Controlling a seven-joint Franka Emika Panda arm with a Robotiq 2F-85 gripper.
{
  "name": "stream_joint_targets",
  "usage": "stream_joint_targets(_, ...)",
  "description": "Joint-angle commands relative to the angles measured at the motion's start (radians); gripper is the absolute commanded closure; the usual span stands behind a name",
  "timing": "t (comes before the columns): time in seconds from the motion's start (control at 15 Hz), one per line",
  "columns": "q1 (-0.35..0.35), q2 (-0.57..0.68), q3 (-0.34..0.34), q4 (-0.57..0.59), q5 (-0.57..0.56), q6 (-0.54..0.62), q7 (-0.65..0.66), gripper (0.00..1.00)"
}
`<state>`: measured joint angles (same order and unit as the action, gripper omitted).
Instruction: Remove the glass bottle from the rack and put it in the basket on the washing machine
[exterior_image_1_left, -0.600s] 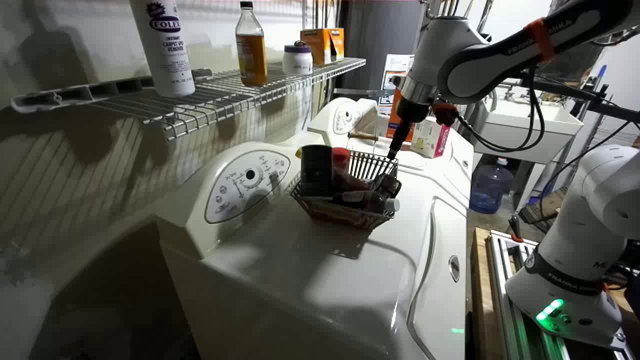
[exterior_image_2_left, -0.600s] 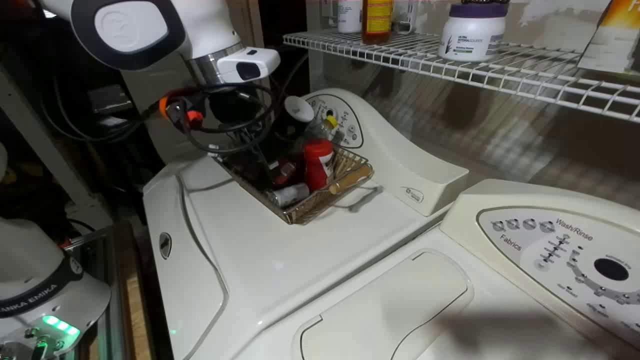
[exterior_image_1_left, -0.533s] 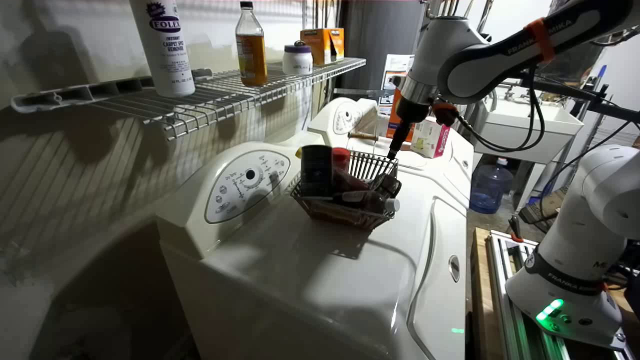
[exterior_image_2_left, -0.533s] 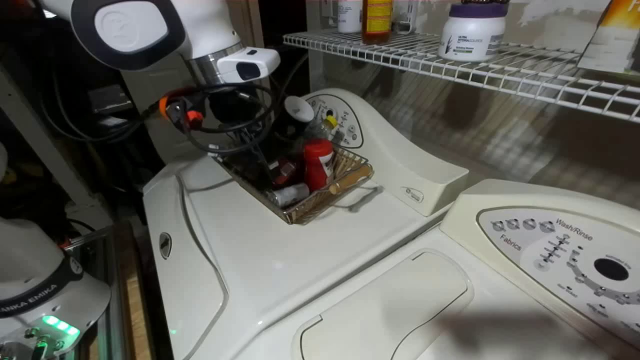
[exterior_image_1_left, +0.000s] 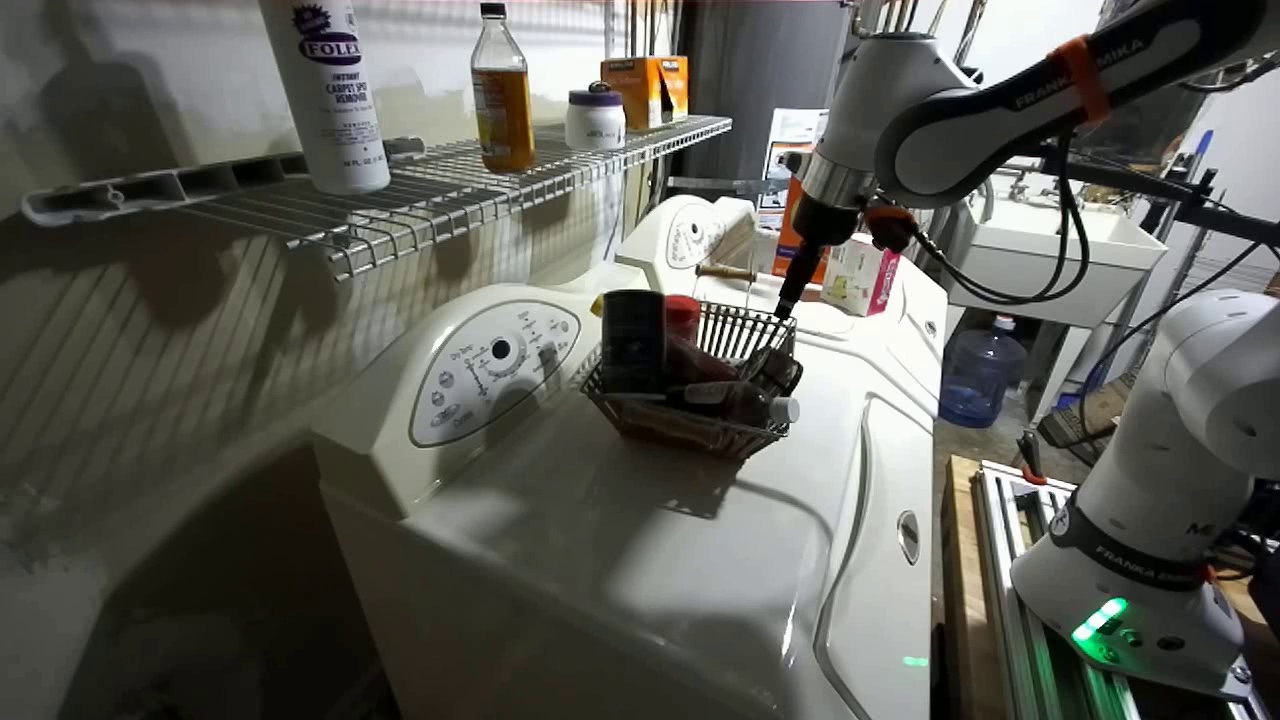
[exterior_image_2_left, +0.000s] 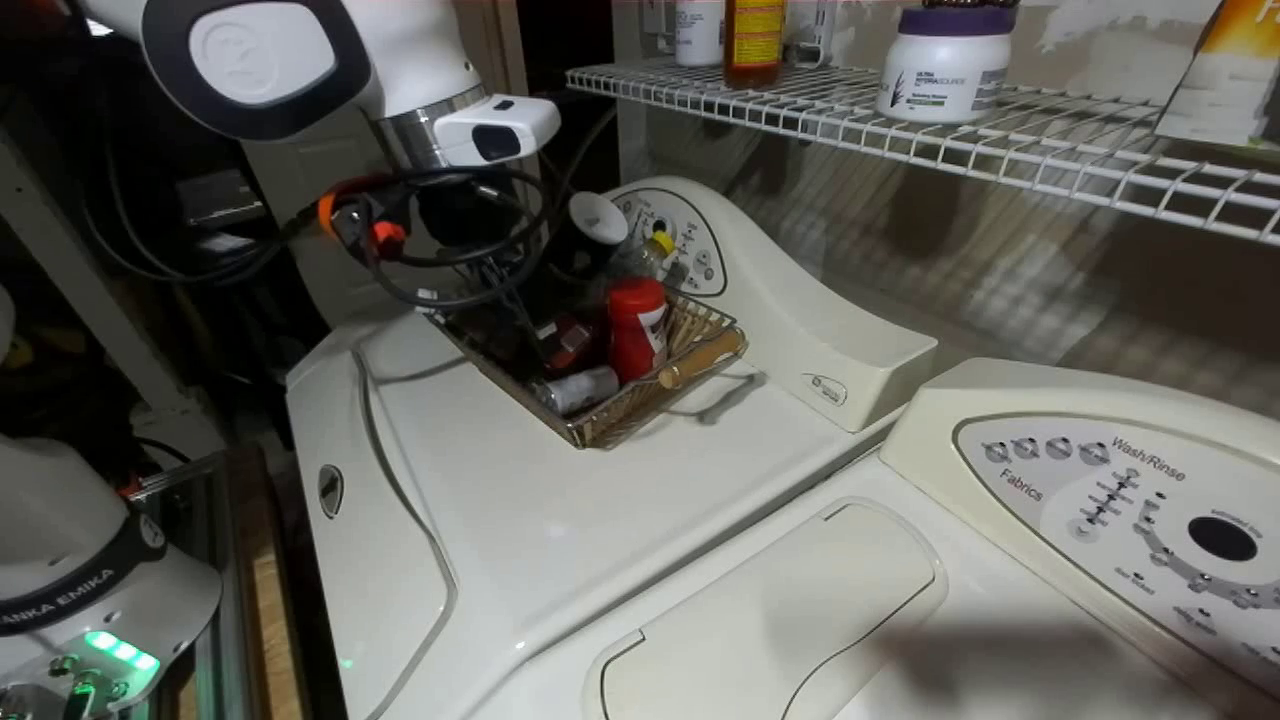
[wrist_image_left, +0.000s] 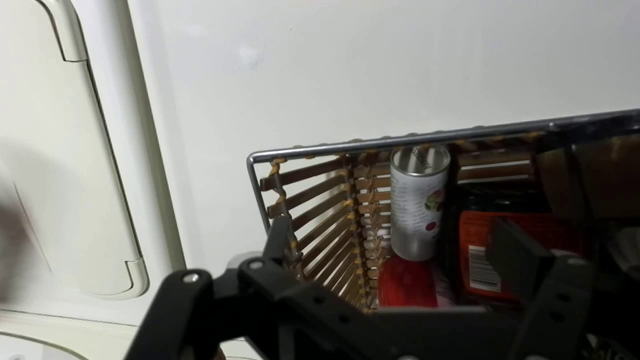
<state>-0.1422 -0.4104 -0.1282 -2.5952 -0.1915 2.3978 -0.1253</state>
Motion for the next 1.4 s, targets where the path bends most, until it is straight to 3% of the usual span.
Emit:
stream_joint_targets(0.0,0.020,-0.017,0.018,0.022,0.046,-0.031,0.043,0.00)
stream_joint_targets(0.2,0.067,-0.041,0.032,0.059,0.168,-0.041,0.106,0.00)
stream_joint_targets(0.4,0.102,-0.028,0.048,0.156,0.306,-0.155,0.203,0.00)
stream_joint_targets(0.87,0.089,0.088,0.104,0.411,0.416,-0.384,0.527,0.00)
stream_joint_targets(1.33,0.091,0.254,0.112,0.674,0.561,-0.494,0.816,0.00)
